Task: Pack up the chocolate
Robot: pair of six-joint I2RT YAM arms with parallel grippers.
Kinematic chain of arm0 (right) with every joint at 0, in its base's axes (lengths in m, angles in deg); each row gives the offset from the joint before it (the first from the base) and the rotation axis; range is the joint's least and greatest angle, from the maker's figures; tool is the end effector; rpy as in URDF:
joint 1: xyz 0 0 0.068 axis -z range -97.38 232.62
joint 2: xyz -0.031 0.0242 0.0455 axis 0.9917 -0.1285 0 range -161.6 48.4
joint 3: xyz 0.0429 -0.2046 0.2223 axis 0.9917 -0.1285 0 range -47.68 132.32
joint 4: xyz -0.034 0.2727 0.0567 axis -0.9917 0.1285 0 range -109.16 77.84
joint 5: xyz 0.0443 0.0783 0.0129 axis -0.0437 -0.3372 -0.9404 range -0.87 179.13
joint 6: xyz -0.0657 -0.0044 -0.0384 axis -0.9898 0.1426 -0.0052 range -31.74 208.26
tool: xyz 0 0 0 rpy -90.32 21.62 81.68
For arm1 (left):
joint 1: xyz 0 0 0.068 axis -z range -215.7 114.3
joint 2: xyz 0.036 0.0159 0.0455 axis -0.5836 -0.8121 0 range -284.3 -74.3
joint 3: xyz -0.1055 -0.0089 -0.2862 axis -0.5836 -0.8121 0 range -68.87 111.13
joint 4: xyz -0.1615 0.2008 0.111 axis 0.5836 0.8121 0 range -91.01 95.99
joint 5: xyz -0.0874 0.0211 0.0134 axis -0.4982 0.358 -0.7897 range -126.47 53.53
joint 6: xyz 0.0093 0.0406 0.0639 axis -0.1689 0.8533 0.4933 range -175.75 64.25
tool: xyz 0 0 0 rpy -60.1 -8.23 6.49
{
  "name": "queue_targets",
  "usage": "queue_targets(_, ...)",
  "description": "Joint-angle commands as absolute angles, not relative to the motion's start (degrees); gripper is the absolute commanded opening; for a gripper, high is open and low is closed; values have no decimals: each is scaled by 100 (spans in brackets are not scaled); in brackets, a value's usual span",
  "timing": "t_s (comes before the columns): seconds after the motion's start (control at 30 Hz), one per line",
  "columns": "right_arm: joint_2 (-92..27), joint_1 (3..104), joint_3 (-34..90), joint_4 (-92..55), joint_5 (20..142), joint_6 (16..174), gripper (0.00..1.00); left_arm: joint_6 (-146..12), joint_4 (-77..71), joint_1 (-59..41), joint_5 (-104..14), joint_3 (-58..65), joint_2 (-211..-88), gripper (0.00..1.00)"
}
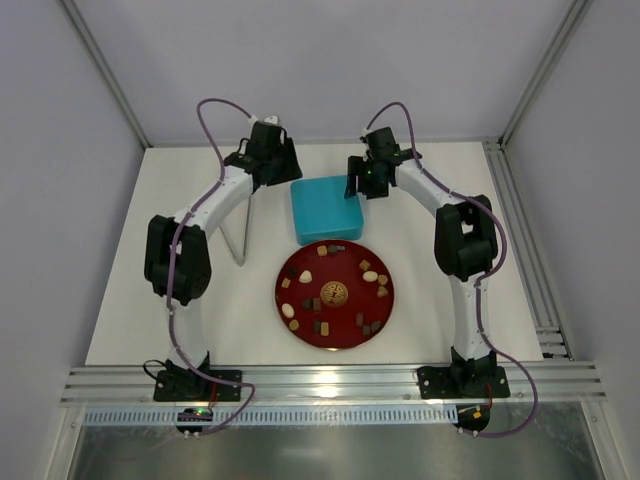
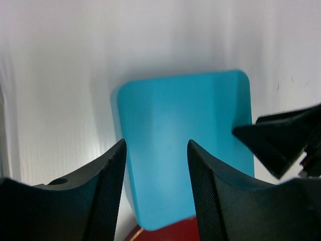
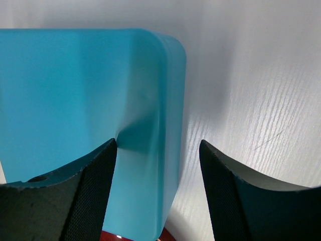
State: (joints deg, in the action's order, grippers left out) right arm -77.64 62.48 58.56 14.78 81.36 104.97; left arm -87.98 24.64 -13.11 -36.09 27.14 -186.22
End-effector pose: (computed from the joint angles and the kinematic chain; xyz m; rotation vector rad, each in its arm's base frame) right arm 0.5102 0.1962 0.2092 -0.1328 2.5470 0.4282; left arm 0.4676 -0.1940 0.2823 -0.2005 2.3361 -0.4789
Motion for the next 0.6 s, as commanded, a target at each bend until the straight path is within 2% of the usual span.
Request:
queue_targets(0.0,-7632,6267,5902,1609,8201,10443,68,-8528,2501,-1434,-3252,3203,-19022,52)
queue_targets(0.13,-7685,6275,5964,1626,8192,10408,68,-8493,2316,-1513,-3050,3492,-19548,52)
queue_targets(0.33,-7764,6275,6017,1688,8192,10373,68,-8440,3107,-1557,-3128,4248,-20463,50)
queue_targets(0.57,-7746,6275,5938,1662,8192,10364,68,-8493,3099,-1557,-3040,3915,-20289,49)
